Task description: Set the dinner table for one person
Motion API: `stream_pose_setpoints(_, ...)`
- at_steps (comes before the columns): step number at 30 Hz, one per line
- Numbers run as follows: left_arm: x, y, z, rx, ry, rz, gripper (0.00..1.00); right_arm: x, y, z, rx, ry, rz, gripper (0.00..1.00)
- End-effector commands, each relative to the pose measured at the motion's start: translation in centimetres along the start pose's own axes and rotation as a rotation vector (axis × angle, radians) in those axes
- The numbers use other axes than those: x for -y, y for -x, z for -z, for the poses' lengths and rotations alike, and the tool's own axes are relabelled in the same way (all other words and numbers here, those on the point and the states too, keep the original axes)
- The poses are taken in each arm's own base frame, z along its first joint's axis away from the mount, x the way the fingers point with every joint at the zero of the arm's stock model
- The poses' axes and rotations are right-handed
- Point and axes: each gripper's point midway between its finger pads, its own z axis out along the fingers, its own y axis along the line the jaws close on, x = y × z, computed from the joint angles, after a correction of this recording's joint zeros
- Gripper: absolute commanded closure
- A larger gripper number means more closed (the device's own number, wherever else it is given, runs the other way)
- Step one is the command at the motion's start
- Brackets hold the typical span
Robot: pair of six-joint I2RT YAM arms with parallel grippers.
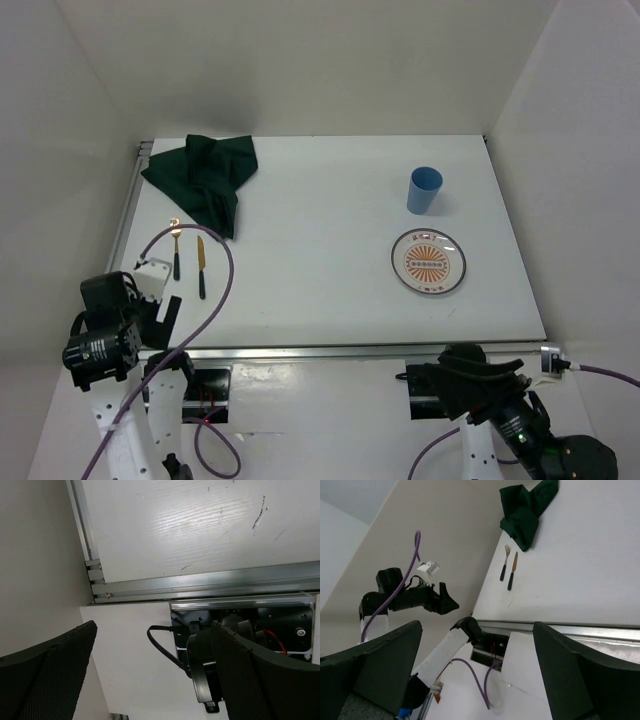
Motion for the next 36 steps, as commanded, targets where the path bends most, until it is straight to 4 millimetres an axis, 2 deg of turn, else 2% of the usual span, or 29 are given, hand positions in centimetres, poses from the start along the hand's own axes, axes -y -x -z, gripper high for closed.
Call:
stream_pose_setpoints(1, -0.2, 0.6, 0.7, -0.017, -0.008, 0.056, 0.0, 0.0, 0.4, -1.1, -0.071, -0.023, -0.01, 0.0)
stream_pose_setpoints(5, -0.8, 3.5, 0.8, -0.038, -0.08, 0.084, 0.0, 1.2, 2.6, -3.4, -0.072, -0.117, 0.008, 0.0)
stream_pose_setpoints(6, -1.6, 5.6, 1.7, 0.023, -0.08, 0.084, 0.0, 1.9, 3.4, -4.5, -0.083, -0.166, 0.0, 0.0)
stream_pose_setpoints(8, -2.4, 9.7, 1.5, 0.074, -0.138, 0.107, 0.0, 3.8, 5.0, -5.6, -0.053, -0.272, 0.003, 0.0)
stream_pose_setpoints(9, -4.3, 13.5, 3.3, 0.188, -0.103, 0.11, 0.0, 4.4, 5.9, -6.4, -0.051, -0.316, -0.009, 0.0)
stream_pose_setpoints(10, -5.0, 15.9, 3.6, 0.234, -0.12, 0.138, 0.0, 4.2, 6.9, -6.6, -0.023, -0.328, 0.001, 0.0)
stream_pose_setpoints(11, -6.1, 18.2, 1.6, 0.207, -0.15, 0.157, 0.0, 4.7, 8.0, -6.9, 0.02, -0.364, 0.01, 0.0)
stream_pose_setpoints(12, -7.9, 21.6, 2.8, 0.289, -0.123, 0.165, 0.0, 5.1, 9.0, -7.5, 0.04, -0.388, 0.024, 0.0)
stream_pose_setpoints(13, -8.4, 24.3, 2.3, 0.338, -0.154, 0.194, 0.0, 5.2, 9.9, -7.6, 0.069, -0.405, 0.05, 0.0)
stream_pose_setpoints(14, -9.0, 26.1, -1.2, 0.285, -0.207, 0.211, 0.0, 5.9, 11.0, -7.4, 0.124, -0.447, 0.071, 0.0)
stream_pose_setpoints(15, -7.9, 28.2, -2.3, 0.282, -0.253, 0.187, 0.0, 6.7, 11.6, -7.8, 0.14, -0.48, 0.082, 0.0)
stream_pose_setpoints(16, -8.3, 31.4, -1.5, 0.346, -0.252, 0.181, 0.0, 7.5, 12.2, -8.1, 0.152, -0.514, 0.09, 0.0)
stream_pose_setpoints(18, -8.0, 34.1, -4.2, 0.302, -0.228, 0.14, 0.0, 8.2, 13.5, -8.3, 0.197, -0.562, 0.098, 0.0)
stream_pose_setpoints(19, -7.2, 38.2, -8.5, 0.294, -0.157, 0.066, 0.0, 9.1, 14.2, -9.5, 0.191, -0.58, 0.118, 0.0)
stream_pose_setpoints(20, -6.1, 38.6, -9.9, 0.274, -0.178, 0.048, 0.0, 8.9, 14.4, -9.6, 0.201, -0.57, 0.123, 0.0)
stream_pose_setpoints(22, -6.7, 39.9, -13.0, 0.262, -0.083, 0.031, 0.0, 10.0, 14.8, -10.7, 0.189, -0.596, 0.116, 0.0)
stream_pose_setpoints(23, -7.0, 41.4, -14.1, 0.301, -0.042, 0.034, 0.0, 10.5, 15.0, -11.5, 0.178, -0.608, 0.111, 0.0)
stream_pose_setpoints(24, -7.0, 41.5, -16.7, 0.272, -0.02, 0.035, 0.0, 10.7, 15.4, -12.3, 0.185, -0.601, 0.114, 0.0)
stream_pose_setpoints(26, -8.1, 42.3, -18.4, 0.278, 0.055, 0.071, 0.0, 11.2, 15.6, -13.6, 0.167, -0.589, 0.119, 0.0)
stream_pose_setpoints(27, -8.3, 43.3, -18.9, 0.317, 0.065, 0.093, 0.0, 12.0, 15.9, -14.9, 0.154, -0.587, 0.125, 0.0)
stream_pose_setpoints(31, -7.2, 44.7, -21.5, 0.367, 0.034, 0.102, 0.0, 14.0, 16.0, -18.0, 0.102, -0.589, 0.127, 0.0)
stream_pose_setpoints(33, -6.6, 44.3, -23.7, 0.34, 0.024, 0.109, 0.0, 14.6, 16.1, -19.1, 0.079, -0.583, 0.131, 0.0)
stream_pose_setpoints(34, -6.8, 44.6, -23.9, 0.346, 0.033, 0.131, 0.0, 15.1, 16.5, -20.0, 0.077, -0.585, 0.13, 0.0)
stream_pose_setpoints(36, -6.2, 43.8, -25.8, 0.301, 0.029, 0.137, 0.0, 15.8, 16.4, -20.9, 0.055, -0.589, 0.133, 0.0)
